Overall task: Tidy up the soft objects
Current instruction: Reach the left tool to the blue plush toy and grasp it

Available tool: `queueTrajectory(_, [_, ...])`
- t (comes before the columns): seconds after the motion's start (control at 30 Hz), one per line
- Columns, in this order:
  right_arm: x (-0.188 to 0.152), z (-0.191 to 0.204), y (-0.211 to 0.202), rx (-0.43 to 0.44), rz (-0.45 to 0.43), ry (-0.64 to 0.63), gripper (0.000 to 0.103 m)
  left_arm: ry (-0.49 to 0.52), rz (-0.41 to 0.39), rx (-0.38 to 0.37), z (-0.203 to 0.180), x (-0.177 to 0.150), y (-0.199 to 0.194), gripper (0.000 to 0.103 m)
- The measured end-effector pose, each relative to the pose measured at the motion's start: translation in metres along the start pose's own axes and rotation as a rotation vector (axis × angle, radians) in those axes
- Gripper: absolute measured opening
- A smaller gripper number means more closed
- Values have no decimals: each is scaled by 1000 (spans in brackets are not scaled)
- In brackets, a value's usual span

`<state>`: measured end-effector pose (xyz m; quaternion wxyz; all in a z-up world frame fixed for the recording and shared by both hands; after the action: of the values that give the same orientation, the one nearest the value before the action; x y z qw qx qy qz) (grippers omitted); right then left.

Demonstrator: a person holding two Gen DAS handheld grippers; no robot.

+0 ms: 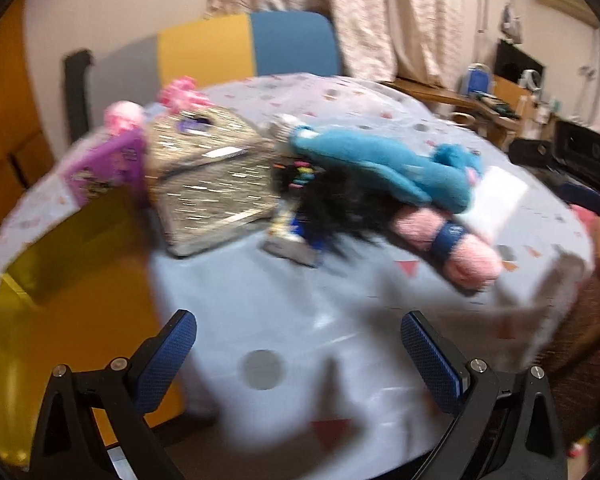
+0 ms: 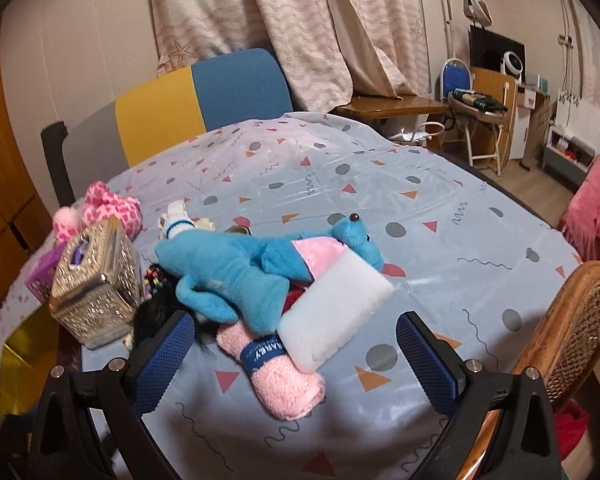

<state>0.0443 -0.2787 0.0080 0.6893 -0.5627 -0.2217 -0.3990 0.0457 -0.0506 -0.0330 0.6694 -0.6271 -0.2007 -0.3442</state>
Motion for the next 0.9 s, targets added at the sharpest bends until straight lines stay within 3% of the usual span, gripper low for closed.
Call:
queueTrajectory(0.17, [11, -22, 1, 78, 12, 111, 103, -31, 124, -179, -15, 7, 16, 103])
queueTrajectory(0.3, [12, -32, 3, 96, 3, 139, 103, -58, 116, -252, -19, 23, 19, 103])
queueTrajectory(0.5, [11, -36, 3, 160, -6, 171, 103, -168, 166, -413, -27, 67, 37, 103])
queueTrajectory(0.7, [10, -45, 4, 217, -10, 232, 103, -188, 191, -415, -41, 108, 57, 101])
queueTrajectory(0.8, [10, -50, 4, 235, -19, 268, 103, -209, 218, -417, -49, 121, 66, 85])
queueTrajectory(0.9, [10, -52, 1, 246, -38, 277, 103, -235, 235, -424, -57, 129, 75, 84])
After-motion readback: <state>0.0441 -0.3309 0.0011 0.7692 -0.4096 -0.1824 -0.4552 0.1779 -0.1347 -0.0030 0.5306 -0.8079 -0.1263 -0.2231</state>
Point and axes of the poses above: each gripper's, at about its wrist camera, not at the fingertips, and y roughly the way its jaws point, z to its left, x to its top, the point moved 3 cm from there along y, roughly the way its jaws point, and after that the axes turned 10 degrees about x, right-handed, at the moved point
